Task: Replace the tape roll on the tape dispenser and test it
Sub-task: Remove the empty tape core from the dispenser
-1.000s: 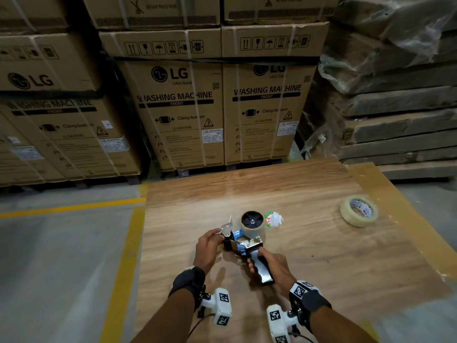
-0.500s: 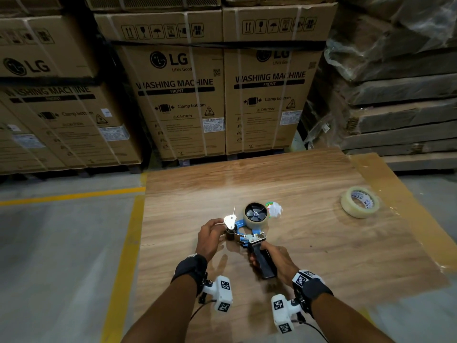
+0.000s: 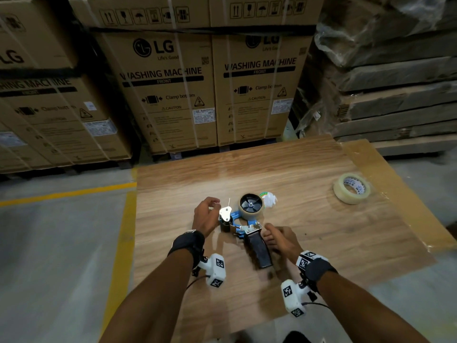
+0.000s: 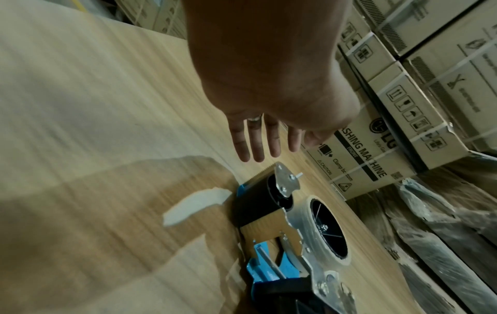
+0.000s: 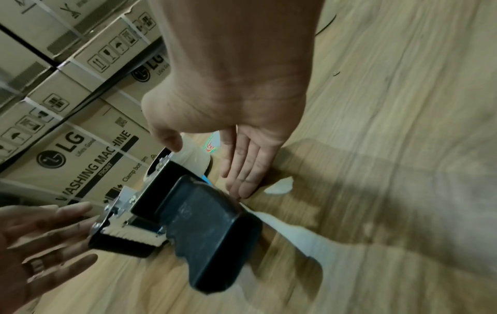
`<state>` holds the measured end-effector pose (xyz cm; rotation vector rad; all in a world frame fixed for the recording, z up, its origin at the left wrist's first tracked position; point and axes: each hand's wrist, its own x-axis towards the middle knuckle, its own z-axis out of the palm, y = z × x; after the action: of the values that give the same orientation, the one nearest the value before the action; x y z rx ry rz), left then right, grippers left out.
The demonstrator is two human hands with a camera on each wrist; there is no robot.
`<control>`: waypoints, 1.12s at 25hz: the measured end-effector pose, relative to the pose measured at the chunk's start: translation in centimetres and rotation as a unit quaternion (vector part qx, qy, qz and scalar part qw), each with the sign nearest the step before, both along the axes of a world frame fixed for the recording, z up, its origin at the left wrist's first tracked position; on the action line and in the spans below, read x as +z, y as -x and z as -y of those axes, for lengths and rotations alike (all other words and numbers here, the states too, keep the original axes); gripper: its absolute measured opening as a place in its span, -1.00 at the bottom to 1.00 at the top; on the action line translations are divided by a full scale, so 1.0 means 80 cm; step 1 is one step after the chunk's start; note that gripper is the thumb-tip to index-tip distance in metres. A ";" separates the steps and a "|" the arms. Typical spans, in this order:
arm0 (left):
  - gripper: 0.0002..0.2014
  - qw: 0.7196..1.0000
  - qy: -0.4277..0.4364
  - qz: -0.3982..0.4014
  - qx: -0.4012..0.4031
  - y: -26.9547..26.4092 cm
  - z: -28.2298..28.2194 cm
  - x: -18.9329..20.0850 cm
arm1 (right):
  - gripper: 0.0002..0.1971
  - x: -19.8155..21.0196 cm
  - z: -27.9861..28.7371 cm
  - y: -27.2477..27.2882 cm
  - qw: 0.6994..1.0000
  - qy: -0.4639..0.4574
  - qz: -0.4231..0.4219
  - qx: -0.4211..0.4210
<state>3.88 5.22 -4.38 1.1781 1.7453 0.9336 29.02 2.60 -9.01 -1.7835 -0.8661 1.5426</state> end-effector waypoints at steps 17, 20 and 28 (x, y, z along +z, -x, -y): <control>-0.58 0.965 0.123 -0.119 -0.198 -0.033 -0.109 -0.007 | -0.69 0.005 -0.146 0.002 0.975 -0.066 0.149 0.149; -0.74 0.949 0.150 -0.149 -0.235 -0.036 -0.116 -0.014 | -0.82 -0.001 -0.158 -0.006 0.967 -0.069 0.169 0.176; -0.85 0.958 0.163 -0.129 -0.197 -0.044 -0.120 -0.017 | -0.90 0.004 -0.171 -0.010 0.970 -0.053 0.131 0.199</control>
<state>7.42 14.81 -5.78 1.3990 1.6908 0.2499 29.82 16.30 -8.68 -1.8395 -1.4811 1.4780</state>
